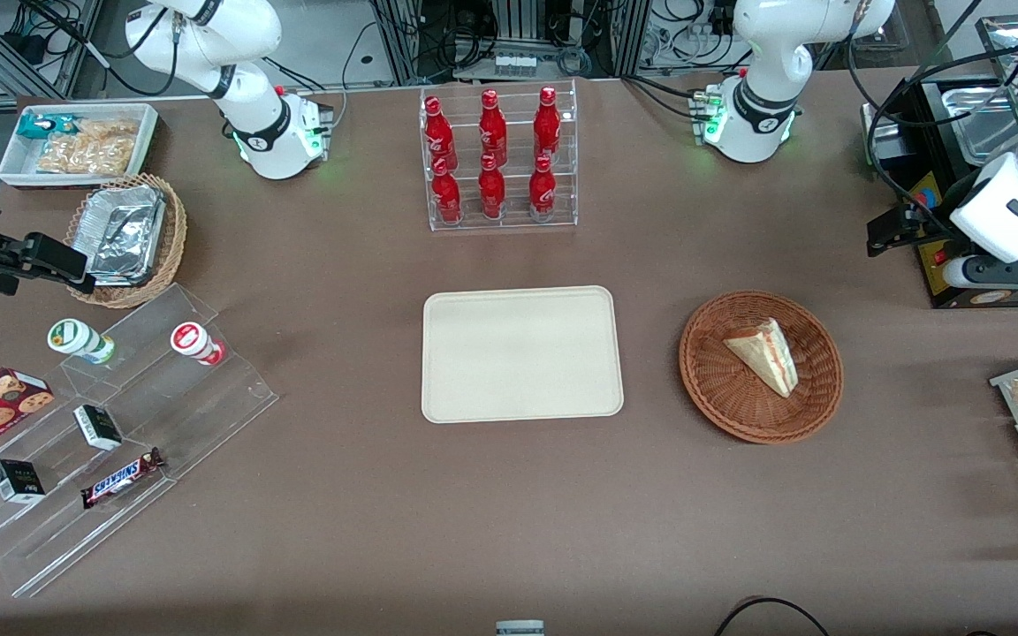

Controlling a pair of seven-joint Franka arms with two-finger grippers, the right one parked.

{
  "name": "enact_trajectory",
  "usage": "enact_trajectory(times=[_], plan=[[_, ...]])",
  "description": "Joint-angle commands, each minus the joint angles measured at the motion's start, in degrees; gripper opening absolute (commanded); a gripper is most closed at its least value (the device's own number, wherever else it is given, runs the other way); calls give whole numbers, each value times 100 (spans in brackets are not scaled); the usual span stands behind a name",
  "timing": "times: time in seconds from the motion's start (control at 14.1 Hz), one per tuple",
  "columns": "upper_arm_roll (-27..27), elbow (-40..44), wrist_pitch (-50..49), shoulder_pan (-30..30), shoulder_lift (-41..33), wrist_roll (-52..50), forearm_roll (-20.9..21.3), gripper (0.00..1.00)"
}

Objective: Place sandwich from basket to tray
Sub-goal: 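Move the left gripper down over the wrapped sandwich in the wicker basket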

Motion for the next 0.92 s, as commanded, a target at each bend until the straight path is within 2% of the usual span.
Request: enact_trajectory(times=[0.0, 0.42, 0.85], plan=[[68, 42, -71, -84, -29, 23, -35, 100], [-37, -351, 69, -163, 384, 23, 150, 100], [-46, -1968, 1921, -295, 332, 5, 176, 100]])
